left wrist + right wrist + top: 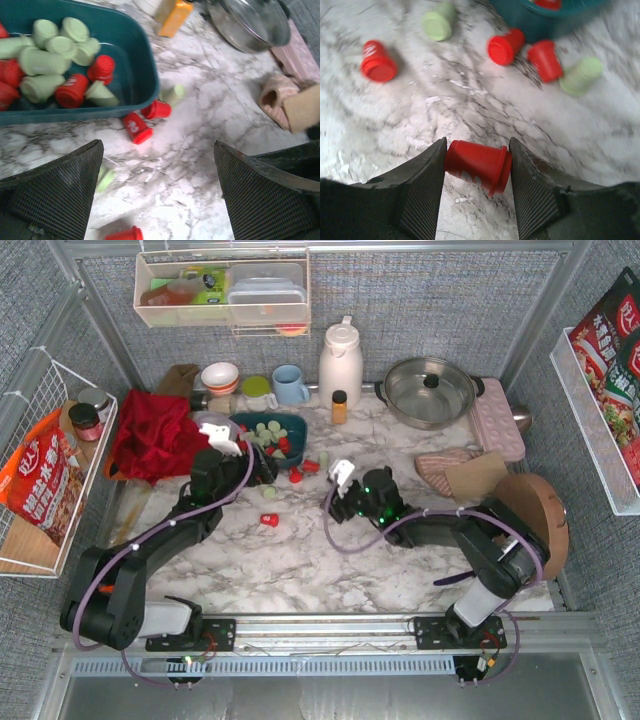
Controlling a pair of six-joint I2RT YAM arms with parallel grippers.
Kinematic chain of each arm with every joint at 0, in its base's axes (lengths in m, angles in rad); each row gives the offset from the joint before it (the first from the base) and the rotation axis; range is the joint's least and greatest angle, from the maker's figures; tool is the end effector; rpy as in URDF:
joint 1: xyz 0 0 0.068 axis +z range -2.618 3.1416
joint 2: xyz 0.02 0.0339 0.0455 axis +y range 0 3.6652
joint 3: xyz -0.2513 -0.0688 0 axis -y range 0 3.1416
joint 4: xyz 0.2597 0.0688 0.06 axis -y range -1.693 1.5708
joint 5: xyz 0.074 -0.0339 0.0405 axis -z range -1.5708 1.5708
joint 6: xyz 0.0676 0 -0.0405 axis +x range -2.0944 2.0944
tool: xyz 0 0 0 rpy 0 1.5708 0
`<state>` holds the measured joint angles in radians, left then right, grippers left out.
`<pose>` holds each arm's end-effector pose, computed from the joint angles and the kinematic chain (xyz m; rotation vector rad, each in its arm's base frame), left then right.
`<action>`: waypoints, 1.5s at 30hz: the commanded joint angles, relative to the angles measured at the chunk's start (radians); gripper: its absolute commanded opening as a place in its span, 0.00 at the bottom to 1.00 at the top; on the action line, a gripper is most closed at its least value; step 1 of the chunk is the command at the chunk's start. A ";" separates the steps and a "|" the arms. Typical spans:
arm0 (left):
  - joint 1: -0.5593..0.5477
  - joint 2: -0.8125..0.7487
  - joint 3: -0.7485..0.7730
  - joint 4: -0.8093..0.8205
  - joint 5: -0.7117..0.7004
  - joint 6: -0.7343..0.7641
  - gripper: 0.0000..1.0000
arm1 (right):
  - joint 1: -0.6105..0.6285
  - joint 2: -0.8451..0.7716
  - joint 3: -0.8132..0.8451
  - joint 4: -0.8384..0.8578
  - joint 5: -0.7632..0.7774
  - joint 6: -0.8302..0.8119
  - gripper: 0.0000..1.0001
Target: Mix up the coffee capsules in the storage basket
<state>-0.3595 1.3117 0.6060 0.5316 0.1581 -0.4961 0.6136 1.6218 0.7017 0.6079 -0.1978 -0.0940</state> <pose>0.3059 -0.1264 0.2093 -0.0034 1.8051 -0.7571 0.2960 0.2247 0.1511 -0.7903 1.7419 0.5398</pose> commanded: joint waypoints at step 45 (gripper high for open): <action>-0.238 0.133 0.075 0.059 0.439 -0.012 0.35 | 0.002 0.008 -0.182 0.696 -0.398 -0.554 0.64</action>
<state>-0.5941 1.4509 0.6823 0.5442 0.5873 -0.5095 0.6132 1.6318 0.5159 1.2812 -0.6052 -0.6514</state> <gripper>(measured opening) 0.381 0.581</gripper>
